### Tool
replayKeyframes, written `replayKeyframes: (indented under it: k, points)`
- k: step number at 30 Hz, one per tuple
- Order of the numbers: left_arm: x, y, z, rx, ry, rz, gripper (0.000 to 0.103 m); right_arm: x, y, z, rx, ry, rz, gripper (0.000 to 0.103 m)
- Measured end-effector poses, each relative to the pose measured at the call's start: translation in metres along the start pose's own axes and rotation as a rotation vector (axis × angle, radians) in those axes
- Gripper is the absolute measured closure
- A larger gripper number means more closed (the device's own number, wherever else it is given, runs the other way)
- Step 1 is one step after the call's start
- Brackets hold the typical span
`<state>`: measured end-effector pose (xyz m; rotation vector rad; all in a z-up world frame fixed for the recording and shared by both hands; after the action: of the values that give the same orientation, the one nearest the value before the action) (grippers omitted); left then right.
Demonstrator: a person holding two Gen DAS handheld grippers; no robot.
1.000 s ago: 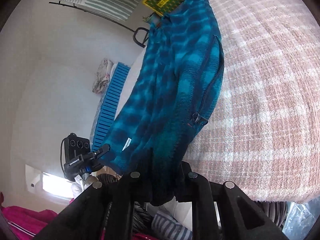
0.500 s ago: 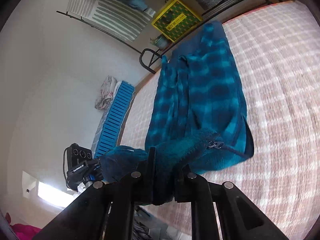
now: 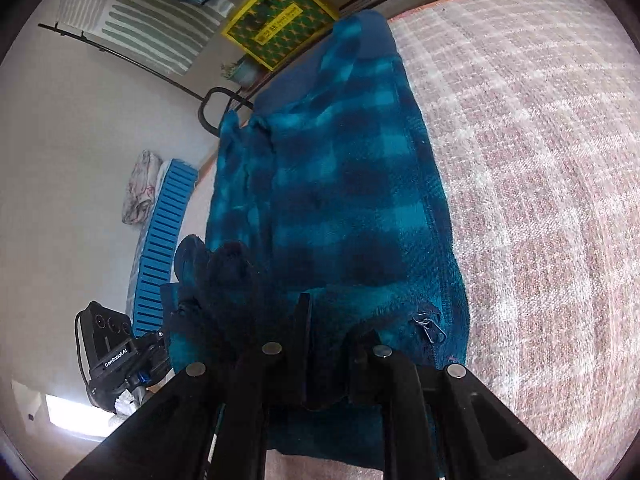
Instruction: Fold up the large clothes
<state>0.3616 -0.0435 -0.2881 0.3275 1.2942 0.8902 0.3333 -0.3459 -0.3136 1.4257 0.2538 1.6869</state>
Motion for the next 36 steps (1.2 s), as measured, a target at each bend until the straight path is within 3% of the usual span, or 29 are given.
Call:
replayKeyframes:
  k: [6,9,11,12,14,17,19,22,25,28,33,36]
  points:
    - [0.001,-0.004,0.0,0.024,0.028,-0.027,0.085,-0.002,0.006,0.001,0.02,-0.049,0.057,0.086]
    - [-0.003,0.002,0.004,0.049,0.061,-0.095,0.067,-0.003,0.021,0.0,0.028,-0.1,0.135,0.075]
    - [-0.008,0.01,0.007,0.044,0.104,-0.185,0.046,-0.002,0.032,-0.003,0.026,-0.124,0.191,0.06]
    - [-0.01,0.015,0.009,0.034,0.118,-0.215,0.043,-0.002,0.04,-0.004,0.014,-0.13,0.223,0.056]
    - [-0.016,0.024,0.013,0.008,0.106,-0.229,0.042,-0.001,0.055,-0.005,-0.014,-0.123,0.273,0.033]
    - [-0.022,0.039,0.02,-0.025,0.06,-0.226,0.042,-0.003,0.083,-0.003,-0.079,-0.106,0.301,0.035]
    - [-0.026,0.047,0.025,-0.048,0.001,-0.198,0.042,-0.004,0.097,-0.002,-0.116,-0.037,0.238,0.039]
    - [-0.029,0.051,0.027,-0.085,-0.211,-0.031,0.042,-0.001,0.1,-0.006,-0.115,0.111,0.097,0.044]
    - [-0.022,0.034,0.02,-0.03,-0.357,0.072,0.042,0.001,0.084,-0.008,-0.086,0.249,-0.039,0.044]
    - [-0.019,0.016,0.013,0.017,-0.423,0.094,0.042,0.003,0.065,-0.004,-0.059,0.281,-0.05,0.044]
    - [-0.02,-0.001,0.016,0.008,-0.458,0.112,0.042,0.002,0.042,0.006,-0.043,0.298,-0.056,0.044]
    - [-0.022,-0.007,0.018,0.003,-0.455,0.111,0.043,0.005,0.032,0.009,-0.034,0.325,-0.074,0.053]
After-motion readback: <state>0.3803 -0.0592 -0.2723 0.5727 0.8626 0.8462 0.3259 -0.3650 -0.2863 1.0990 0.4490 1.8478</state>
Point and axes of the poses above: each gripper's, at about its wrist camera, not at the fingertips, and y roughly against the way its jaws point, x to its left, z to its top, the point moved 6 cm from there along -y, roughly the way its jaws point, and after that the axes turned 4 degrees about z, right-handed, at the moved point
